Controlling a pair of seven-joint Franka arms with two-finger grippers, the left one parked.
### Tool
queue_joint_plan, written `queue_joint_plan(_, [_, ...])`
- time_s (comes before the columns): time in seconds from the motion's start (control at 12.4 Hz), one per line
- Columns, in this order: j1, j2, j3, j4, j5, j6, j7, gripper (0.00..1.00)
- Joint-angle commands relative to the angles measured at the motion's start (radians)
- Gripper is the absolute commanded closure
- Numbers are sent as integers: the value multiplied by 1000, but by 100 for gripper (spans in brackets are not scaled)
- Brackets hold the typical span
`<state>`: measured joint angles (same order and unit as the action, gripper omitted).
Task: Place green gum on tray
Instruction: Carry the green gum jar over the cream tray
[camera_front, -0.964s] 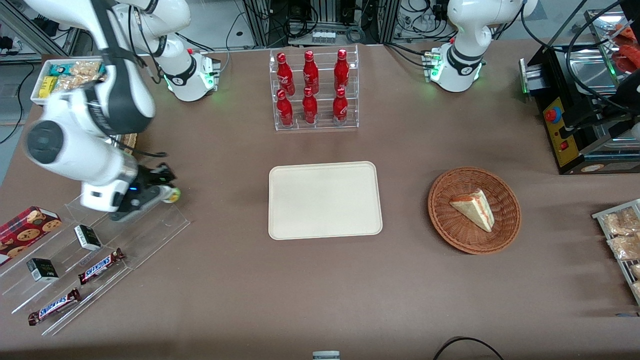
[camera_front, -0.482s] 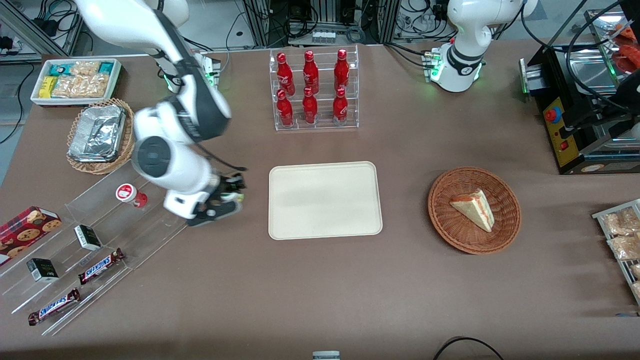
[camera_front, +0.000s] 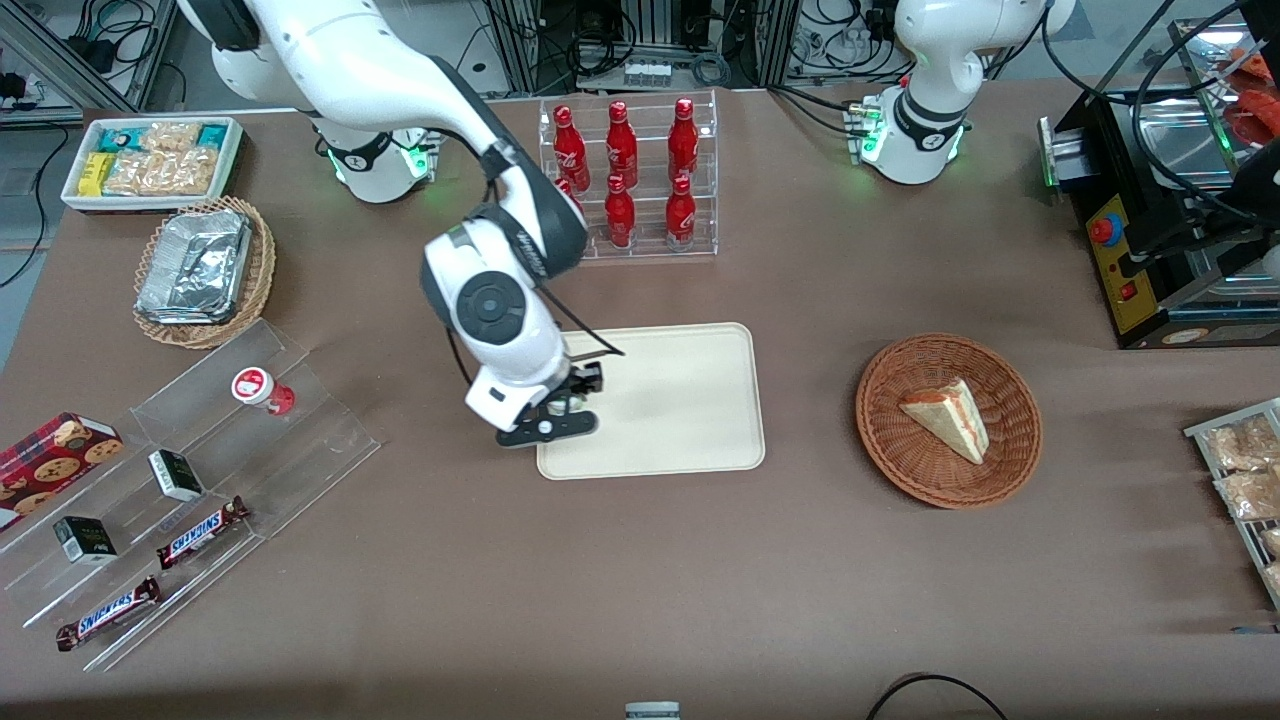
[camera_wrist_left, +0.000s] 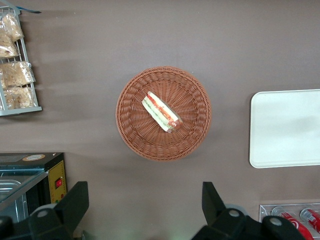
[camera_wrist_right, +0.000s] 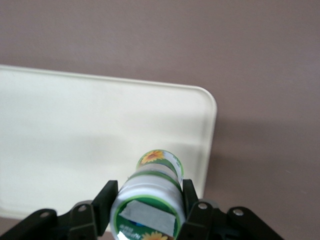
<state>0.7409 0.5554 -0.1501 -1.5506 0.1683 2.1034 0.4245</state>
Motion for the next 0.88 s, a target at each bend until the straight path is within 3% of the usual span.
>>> queue_joint_plan(0.0, [44,63,-11,55,22,58,78,100])
queue_joint_plan(0.8, [136,175,-11,55,53,213,200,100])
